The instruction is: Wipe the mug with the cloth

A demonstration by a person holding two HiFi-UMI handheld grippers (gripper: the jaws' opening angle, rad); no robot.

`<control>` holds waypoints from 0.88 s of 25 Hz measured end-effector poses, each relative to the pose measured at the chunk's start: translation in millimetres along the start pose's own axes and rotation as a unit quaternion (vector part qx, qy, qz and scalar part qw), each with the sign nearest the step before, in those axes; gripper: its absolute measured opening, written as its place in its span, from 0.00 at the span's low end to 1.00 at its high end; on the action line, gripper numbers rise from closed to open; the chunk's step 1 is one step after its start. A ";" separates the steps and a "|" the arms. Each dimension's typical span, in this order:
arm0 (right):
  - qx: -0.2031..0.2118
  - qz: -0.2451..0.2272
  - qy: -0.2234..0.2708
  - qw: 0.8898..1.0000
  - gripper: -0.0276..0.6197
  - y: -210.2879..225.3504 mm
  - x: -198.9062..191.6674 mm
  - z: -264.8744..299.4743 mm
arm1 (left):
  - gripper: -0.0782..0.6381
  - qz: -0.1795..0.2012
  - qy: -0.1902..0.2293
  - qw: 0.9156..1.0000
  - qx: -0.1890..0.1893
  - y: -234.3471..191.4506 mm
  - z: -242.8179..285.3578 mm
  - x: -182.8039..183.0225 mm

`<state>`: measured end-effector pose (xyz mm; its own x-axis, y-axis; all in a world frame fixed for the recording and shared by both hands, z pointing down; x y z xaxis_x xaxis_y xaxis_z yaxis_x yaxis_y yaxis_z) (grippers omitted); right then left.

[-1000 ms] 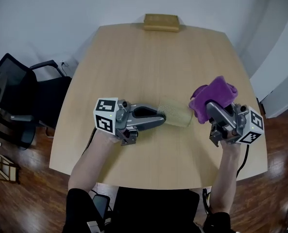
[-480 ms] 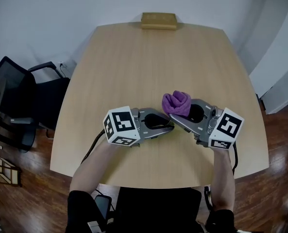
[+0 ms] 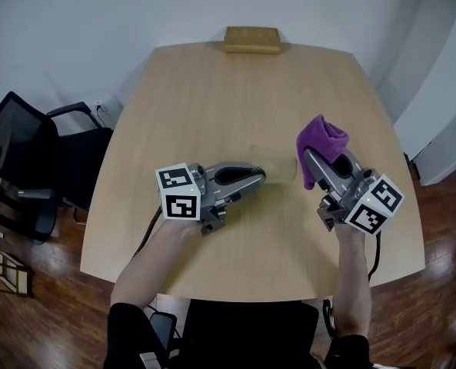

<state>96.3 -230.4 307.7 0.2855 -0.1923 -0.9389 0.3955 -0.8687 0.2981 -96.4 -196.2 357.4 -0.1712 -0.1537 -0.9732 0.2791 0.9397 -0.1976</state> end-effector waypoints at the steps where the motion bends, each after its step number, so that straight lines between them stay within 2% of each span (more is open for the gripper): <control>1: -0.002 -0.010 -0.018 1.000 0.14 -3.7 -7.0 6.0 | 0.17 0.006 -0.003 1.000 0.004 1.2 0.8 -0.4; 4: 0.010 -0.057 -0.069 0.996 0.14 -25.4 -31.1 28.4 | 0.17 0.053 -0.027 0.998 0.017 6.5 9.3 -7.8; 6: 0.030 -0.070 -0.080 0.994 0.14 -39.6 -41.9 39.6 | 0.17 0.086 -0.054 0.994 0.034 7.2 14.0 -15.4; 8: 0.063 -0.055 -0.075 0.994 0.14 -49.5 -46.6 45.1 | 0.17 0.098 -0.067 0.992 0.043 6.5 15.5 -19.5; 10: 0.099 -0.020 -0.059 0.993 0.14 -51.4 -44.3 44.1 | 0.17 0.098 -0.062 0.992 0.045 5.9 15.1 -17.6; 12: 0.132 0.035 -0.023 0.990 0.14 -46.9 -33.5 37.4 | 0.17 0.087 -0.047 0.994 0.049 6.2 14.6 -11.0; 13: 0.132 0.047 -0.003 0.990 0.14 -43.1 -25.8 32.1 | 0.17 0.071 -0.030 0.996 0.048 5.0 13.3 -7.8; 15: 0.085 0.028 0.032 0.995 0.14 -31.5 -9.3 17.9 | 0.17 0.020 0.030 0.998 0.043 -2.1 6.6 -2.3; 18: -0.002 0.001 0.070 0.998 0.14 -10.4 5.7 -1.7 | 0.17 -0.058 0.125 0.990 0.041 -16.0 -7.4 4.6; 20: -0.016 -0.002 0.069 0.997 0.14 -7.2 2.9 -1.2 | 0.17 -0.070 0.146 0.986 0.045 -18.1 -12.1 6.0; 22: -0.008 -0.015 0.045 0.999 0.14 -14.9 -8.7 11.1 | 0.17 -0.054 0.137 0.988 0.041 -12.8 -10.2 6.8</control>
<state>78.2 -220.8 309.5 0.3505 -0.1240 -0.9283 0.4190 -0.8657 0.2739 -110.8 -206.1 354.4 -0.4512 -0.1533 -0.8791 0.3193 0.8922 -0.3194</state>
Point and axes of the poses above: the fingertips, and each gripper's own axes: z forward along the fingers, y to its right, x out of its top, the point moved 7 cm from there along -z, backward along the fingers, and after that the axes turned 10 degrees about z, right-handed, at the moved point
